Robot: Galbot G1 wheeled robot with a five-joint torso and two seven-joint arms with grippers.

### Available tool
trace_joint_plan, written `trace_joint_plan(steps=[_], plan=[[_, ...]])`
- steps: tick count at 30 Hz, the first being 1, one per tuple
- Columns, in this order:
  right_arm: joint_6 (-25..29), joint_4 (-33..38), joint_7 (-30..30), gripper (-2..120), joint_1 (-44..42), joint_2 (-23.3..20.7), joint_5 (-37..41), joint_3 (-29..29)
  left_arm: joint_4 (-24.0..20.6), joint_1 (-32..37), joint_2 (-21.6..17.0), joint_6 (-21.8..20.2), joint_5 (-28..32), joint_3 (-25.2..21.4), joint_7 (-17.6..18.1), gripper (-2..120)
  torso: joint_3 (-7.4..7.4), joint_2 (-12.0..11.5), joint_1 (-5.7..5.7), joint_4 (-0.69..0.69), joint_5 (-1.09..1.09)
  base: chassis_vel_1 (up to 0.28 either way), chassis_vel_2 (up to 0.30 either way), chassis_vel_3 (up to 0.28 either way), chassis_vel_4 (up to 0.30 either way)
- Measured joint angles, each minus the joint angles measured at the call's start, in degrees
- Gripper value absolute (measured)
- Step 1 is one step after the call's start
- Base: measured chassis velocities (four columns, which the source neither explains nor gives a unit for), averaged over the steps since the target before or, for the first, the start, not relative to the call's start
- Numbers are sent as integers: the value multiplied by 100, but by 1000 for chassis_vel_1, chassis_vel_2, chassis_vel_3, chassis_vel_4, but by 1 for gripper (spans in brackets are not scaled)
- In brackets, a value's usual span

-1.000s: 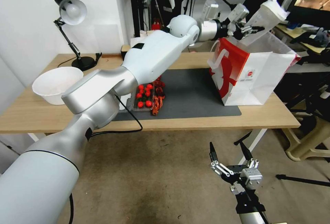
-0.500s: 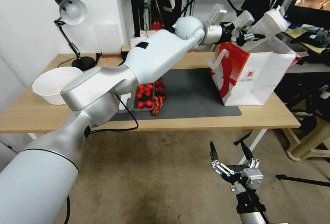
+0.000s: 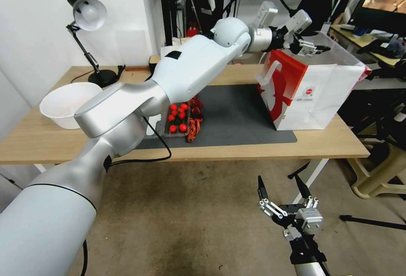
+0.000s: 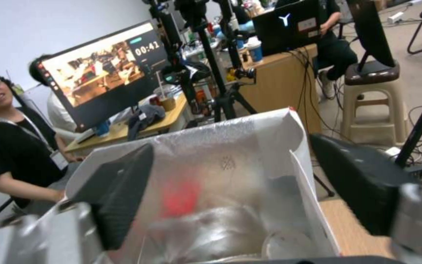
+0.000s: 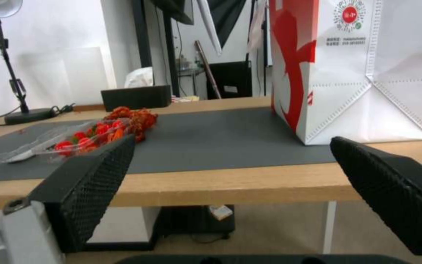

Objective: Pick up the trash from the table and place it into the takeout bag.

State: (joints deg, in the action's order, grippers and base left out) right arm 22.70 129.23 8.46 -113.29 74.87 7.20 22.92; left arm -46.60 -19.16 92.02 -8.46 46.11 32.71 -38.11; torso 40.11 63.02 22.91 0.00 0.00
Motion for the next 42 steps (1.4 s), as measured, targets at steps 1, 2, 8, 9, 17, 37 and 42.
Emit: trace_joint_plan(steps=[1,2,8,9,17,37,42], plan=[[4,-1,-1,100,-6,5,-2,-1,57,14,-2,7,-33,-49,-16,89,0,0,0,0,0,0,0,0,0],[4,-1,-1,100,-6,5,-2,-1,57,14,-2,7,-33,-49,-16,89,0,0,0,0,0,0,0,0,0],[16,-33,-9,100,3,26,-8,-19,13,112,-245,60,-167,-95,-103,100,0,0,0,1,0,0,0,0,0],[17,-42,-10,100,10,26,-9,-25,-60,145,-336,62,-164,-75,-112,100,0,0,0,1,-1,0,0,0,0],[20,-91,-16,100,54,19,-14,-67,-551,376,-820,97,-88,-122,137,100,0,0,0,-1,-1,0,0,0,0],[46,-233,-48,100,120,101,-29,-103,-4021,2580,-2606,-939,992,-1337,5948,100,0,0,0,1,-1,0,0,0,0],[47,-261,-49,100,139,97,-28,-104,-4272,2955,-2901,-1097,1371,-1696,5934,100,0,0,0,0,0,0,0,0,0]])
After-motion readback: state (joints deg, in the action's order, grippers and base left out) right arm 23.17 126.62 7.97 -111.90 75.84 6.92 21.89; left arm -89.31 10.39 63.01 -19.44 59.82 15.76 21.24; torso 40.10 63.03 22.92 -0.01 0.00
